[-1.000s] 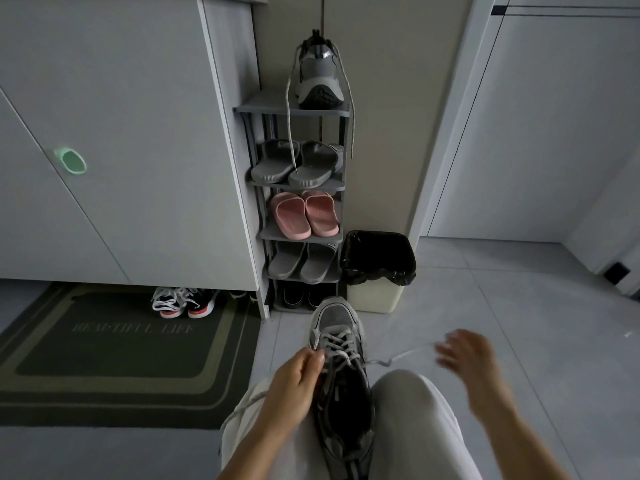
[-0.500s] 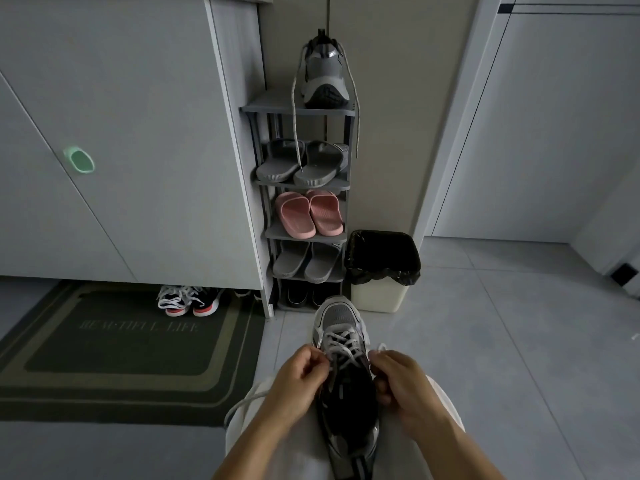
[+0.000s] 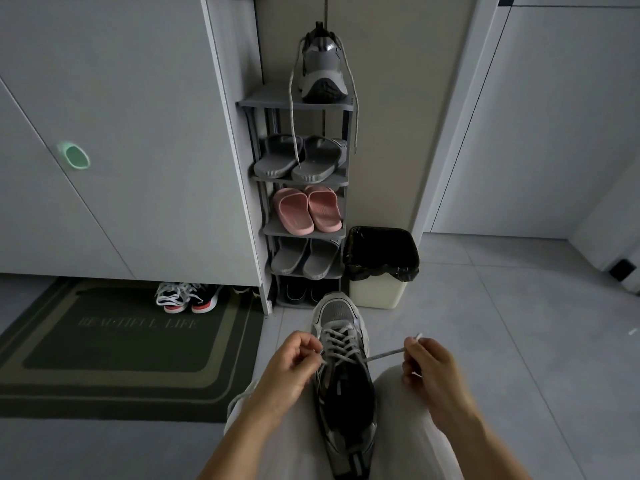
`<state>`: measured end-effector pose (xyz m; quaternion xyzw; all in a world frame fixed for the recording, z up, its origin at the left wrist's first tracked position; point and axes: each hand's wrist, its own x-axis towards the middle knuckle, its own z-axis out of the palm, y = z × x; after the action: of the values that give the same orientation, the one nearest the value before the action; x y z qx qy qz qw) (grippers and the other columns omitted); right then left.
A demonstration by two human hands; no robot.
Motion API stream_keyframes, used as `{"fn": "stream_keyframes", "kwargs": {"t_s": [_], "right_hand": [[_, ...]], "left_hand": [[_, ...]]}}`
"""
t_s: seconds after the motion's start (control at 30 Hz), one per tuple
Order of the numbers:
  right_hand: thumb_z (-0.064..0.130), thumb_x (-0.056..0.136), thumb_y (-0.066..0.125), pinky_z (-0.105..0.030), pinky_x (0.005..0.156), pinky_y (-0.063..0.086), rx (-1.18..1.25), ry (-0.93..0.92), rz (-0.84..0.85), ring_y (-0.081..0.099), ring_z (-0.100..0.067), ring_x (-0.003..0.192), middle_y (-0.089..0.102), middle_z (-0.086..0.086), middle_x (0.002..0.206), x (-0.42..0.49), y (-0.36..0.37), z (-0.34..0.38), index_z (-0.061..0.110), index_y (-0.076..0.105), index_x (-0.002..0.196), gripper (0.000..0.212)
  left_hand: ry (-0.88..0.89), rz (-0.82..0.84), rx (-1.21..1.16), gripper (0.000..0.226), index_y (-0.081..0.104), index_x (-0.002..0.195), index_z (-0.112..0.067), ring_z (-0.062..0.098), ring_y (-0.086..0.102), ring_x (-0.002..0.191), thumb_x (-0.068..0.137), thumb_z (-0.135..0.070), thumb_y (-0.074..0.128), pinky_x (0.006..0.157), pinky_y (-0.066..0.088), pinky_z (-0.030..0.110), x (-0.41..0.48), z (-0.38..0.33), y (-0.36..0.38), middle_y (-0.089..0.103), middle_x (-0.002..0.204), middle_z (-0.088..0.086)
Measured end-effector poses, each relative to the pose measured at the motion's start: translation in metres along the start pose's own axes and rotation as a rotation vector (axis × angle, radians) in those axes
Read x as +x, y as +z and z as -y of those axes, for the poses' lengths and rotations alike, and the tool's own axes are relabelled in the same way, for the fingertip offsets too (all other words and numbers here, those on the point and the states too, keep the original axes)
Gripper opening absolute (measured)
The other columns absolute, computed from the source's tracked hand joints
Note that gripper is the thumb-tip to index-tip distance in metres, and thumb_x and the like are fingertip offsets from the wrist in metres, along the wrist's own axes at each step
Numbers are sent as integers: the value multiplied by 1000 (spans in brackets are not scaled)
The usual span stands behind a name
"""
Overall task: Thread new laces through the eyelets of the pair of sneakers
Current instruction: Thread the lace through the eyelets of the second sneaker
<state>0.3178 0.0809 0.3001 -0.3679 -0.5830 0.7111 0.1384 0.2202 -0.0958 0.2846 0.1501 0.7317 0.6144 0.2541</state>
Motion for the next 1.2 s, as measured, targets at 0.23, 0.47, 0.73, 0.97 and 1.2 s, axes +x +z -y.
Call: {"fn": "stream_keyframes", "kwargs": {"t_s": [0.23,0.47,0.73,0.97,1.2], "right_hand": [[8,87,57,-23,62,42,-129,-66,146,54,-13,63,63,-5,76,-3,7,0,4,66,87,10],[9,92,50,-23,61,46,-82,-41,166,65,-13,67,72,-11,84,-1,9,-6,2,62,81,17],[9,93,49,-20,55,47,-67,-27,172,67,-11,63,72,-13,83,-3,9,-5,-1,60,85,17],[9,93,48,-19,55,46,-73,-43,192,66,-9,62,71,-10,78,0,9,-9,-1,58,84,17],[11,95,44,-17,43,42,-58,-52,160,61,-11,49,67,-6,60,-8,14,-5,-1,54,76,25]], "left_hand": [[141,84,425,50,45,113,-32,7,54,99,73,-29,74,86,44,17,0,2,14,44,111,-8],[350,-101,1081,89,18,128,-27,19,47,108,62,-22,77,85,47,26,-5,18,34,42,120,1],[737,-163,1091,60,45,98,-23,10,42,91,50,-21,81,73,48,21,-4,17,36,41,101,-4],[818,-215,1023,15,62,80,-20,9,46,91,65,-25,62,75,46,21,0,16,27,47,96,-8],[854,-283,952,11,60,80,-22,5,50,79,71,-22,53,71,41,17,-1,4,28,60,81,-9]]}}
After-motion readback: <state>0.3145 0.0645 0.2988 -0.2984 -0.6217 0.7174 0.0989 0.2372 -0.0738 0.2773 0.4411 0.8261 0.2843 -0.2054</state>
